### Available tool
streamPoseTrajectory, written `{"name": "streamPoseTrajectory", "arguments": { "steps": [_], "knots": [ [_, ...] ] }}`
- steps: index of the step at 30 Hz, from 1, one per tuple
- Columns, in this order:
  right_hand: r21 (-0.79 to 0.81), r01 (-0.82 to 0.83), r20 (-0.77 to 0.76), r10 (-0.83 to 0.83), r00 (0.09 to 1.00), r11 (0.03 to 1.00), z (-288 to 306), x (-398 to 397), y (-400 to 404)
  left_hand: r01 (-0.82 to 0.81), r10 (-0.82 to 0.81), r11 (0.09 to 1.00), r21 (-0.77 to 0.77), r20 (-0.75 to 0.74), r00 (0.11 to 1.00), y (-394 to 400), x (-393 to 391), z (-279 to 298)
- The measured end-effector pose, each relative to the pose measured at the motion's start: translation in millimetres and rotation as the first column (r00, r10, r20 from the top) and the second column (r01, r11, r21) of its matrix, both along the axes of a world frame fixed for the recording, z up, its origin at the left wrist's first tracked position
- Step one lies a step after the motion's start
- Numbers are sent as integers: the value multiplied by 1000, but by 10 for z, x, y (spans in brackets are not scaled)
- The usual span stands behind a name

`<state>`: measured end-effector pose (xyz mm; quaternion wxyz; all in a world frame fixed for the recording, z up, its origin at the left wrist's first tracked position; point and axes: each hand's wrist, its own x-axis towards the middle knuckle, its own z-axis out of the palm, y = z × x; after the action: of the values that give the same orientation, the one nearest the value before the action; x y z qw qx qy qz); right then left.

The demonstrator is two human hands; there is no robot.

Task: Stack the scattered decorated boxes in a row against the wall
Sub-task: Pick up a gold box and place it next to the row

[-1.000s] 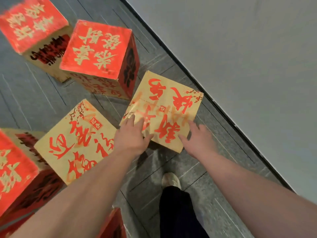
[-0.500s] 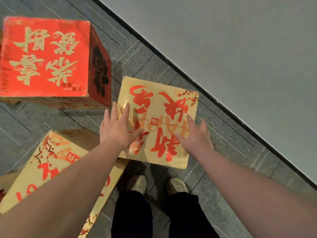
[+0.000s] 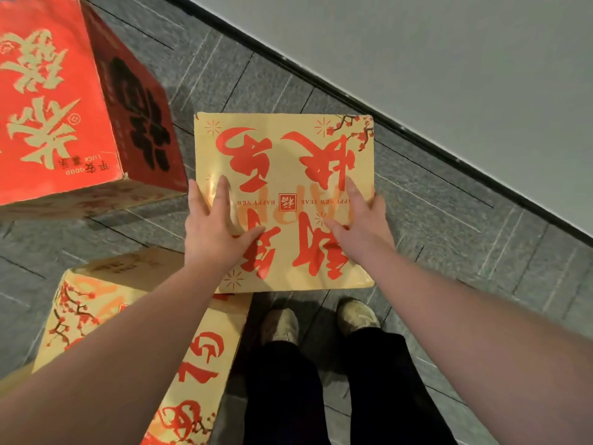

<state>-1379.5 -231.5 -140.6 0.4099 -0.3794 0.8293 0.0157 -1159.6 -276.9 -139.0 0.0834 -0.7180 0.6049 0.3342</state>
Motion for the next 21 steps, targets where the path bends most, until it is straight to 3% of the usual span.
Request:
{"name": "streamPoseTrajectory", "arguments": {
  "steps": [4, 11, 21],
  "knots": [
    [-35, 37, 2, -37, 999, 999, -9, -3, 61, -7, 6, 1000, -7, -37, 999, 22, 11, -7],
    [-83, 177, -13, -179, 984, 981, 98, -230, 287, 132, -133, 991, -32, -52, 990, -43, -255, 74],
    [-122, 395, -91, -406, 909, 911, 465, -965, 1233, 386, -382, 923, 4, -128, 915, 251, -1316, 330]
  ]
}}
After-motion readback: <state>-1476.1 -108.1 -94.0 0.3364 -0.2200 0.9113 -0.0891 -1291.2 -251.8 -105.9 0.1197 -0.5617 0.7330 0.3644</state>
